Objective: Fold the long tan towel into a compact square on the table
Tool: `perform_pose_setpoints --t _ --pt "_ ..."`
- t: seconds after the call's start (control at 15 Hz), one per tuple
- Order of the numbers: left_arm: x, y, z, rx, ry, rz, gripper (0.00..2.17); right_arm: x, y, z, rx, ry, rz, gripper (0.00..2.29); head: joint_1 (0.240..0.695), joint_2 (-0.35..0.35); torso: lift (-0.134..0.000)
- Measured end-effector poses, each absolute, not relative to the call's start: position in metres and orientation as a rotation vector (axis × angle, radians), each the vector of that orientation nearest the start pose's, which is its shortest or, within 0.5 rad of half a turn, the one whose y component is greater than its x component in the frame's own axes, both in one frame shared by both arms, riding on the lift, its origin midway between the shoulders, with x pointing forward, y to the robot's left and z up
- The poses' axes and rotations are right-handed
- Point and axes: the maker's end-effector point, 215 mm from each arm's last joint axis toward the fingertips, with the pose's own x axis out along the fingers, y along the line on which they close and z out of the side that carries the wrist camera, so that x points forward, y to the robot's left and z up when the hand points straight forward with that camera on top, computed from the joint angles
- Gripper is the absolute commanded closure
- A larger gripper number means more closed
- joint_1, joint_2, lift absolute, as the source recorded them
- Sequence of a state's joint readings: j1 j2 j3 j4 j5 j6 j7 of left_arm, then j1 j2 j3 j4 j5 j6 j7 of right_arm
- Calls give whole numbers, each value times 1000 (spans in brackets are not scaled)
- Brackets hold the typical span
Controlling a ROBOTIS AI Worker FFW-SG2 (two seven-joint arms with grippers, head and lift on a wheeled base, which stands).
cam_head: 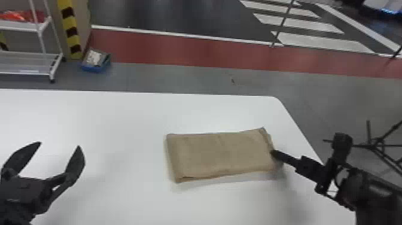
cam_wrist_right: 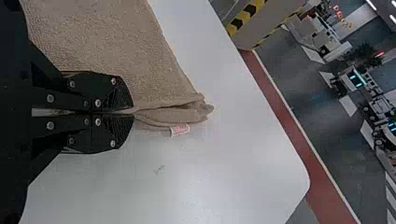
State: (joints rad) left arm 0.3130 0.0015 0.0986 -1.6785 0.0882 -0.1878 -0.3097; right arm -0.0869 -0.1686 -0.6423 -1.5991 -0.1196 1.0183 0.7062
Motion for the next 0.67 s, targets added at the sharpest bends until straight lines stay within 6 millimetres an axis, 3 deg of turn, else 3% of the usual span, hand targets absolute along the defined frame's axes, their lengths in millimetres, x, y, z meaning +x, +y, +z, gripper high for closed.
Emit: perform_pose_setpoints --t 0.33,0.67 --pt "483 226 -391 -59 5 -195 80 492 -386 -398 582 534 196 1862 695 -183 -113" --pt "484 230 -392 -58 6 -188 80 482 -278 -350 564 488 391 1862 695 -75 -113"
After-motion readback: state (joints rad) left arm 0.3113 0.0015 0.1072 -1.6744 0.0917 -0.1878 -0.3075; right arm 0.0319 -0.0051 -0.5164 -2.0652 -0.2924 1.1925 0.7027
